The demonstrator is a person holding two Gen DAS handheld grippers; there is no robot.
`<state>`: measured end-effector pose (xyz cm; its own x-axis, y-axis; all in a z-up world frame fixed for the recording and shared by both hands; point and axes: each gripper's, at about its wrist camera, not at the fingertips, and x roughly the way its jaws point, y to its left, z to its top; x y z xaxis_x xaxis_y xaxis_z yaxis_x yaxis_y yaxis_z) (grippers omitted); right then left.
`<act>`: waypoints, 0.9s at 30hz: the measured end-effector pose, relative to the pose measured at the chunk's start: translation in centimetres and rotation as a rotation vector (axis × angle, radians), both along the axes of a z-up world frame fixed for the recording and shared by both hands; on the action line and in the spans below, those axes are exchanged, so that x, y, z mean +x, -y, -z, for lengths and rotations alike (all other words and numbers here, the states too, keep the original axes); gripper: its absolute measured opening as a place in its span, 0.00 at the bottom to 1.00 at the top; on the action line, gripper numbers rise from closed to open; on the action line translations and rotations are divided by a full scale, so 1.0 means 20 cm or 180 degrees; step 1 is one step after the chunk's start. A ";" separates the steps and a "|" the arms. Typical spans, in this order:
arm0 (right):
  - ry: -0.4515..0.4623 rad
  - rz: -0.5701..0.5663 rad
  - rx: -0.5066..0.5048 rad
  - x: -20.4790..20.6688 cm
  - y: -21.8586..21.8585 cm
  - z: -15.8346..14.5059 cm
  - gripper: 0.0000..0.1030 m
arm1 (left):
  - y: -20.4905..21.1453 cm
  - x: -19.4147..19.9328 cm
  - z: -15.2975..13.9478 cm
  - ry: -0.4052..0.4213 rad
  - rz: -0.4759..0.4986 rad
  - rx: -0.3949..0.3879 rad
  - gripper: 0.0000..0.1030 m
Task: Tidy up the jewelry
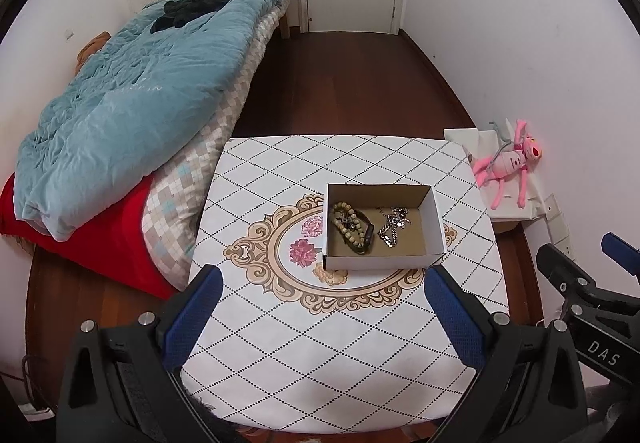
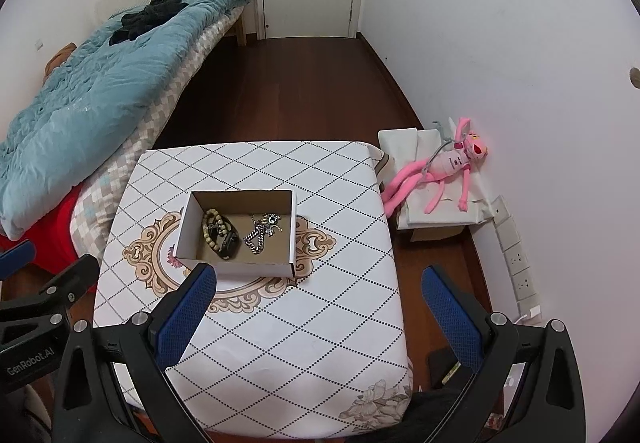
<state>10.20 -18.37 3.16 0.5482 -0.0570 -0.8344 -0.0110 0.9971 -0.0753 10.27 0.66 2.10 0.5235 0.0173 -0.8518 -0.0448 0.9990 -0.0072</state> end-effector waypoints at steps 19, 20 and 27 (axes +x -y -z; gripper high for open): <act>0.0011 -0.0018 0.0019 0.01 0.00 -0.01 1.00 | 0.00 -0.02 0.01 -0.0010 -0.0051 -0.0009 1.00; 0.0013 -0.0018 0.0016 0.01 0.00 -0.01 1.00 | 0.00 -0.02 0.01 -0.0008 -0.0049 -0.0007 1.00; 0.0007 -0.0016 0.0010 0.01 0.00 -0.01 1.00 | 0.00 -0.02 0.01 -0.0009 -0.0046 -0.0008 1.00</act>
